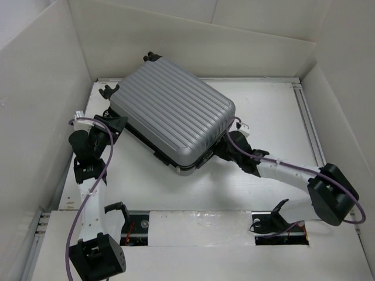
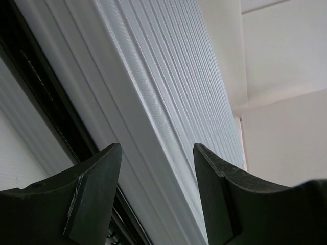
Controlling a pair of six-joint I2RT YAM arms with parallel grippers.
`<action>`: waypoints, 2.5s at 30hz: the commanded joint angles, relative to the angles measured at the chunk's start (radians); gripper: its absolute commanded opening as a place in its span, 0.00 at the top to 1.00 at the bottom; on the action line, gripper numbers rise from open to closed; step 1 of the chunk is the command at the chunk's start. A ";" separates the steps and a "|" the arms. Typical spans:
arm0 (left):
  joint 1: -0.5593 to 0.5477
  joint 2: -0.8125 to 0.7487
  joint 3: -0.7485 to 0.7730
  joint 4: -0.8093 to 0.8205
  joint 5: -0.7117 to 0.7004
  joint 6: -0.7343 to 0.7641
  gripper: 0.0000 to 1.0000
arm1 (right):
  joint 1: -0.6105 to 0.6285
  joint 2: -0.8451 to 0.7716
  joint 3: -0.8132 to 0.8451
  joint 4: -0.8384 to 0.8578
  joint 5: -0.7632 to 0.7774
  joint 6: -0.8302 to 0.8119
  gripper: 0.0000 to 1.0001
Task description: Pack the luggage
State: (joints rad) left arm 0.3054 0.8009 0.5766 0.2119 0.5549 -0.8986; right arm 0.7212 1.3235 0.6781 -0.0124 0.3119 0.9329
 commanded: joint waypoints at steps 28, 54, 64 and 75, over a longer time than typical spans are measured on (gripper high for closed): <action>0.004 0.020 -0.126 0.087 0.014 0.014 0.21 | -0.611 -0.522 -0.093 -0.107 -0.453 -0.329 0.29; 0.004 0.457 -0.035 0.515 0.054 -0.322 0.01 | -0.373 -0.503 -0.299 0.199 -0.597 -0.493 0.30; 0.004 0.578 0.022 0.595 0.033 -0.364 0.07 | -0.286 -0.461 -0.339 0.377 -0.625 -0.520 0.33; 0.004 0.609 0.058 0.643 0.034 -0.398 0.04 | -0.194 -0.676 -0.483 0.460 -0.516 -0.401 0.26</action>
State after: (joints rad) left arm 0.3050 1.3983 0.5758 0.7860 0.5751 -1.2850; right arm 0.5060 0.6876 0.2070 0.3298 -0.2504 0.4950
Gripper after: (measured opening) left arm 0.961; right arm 0.733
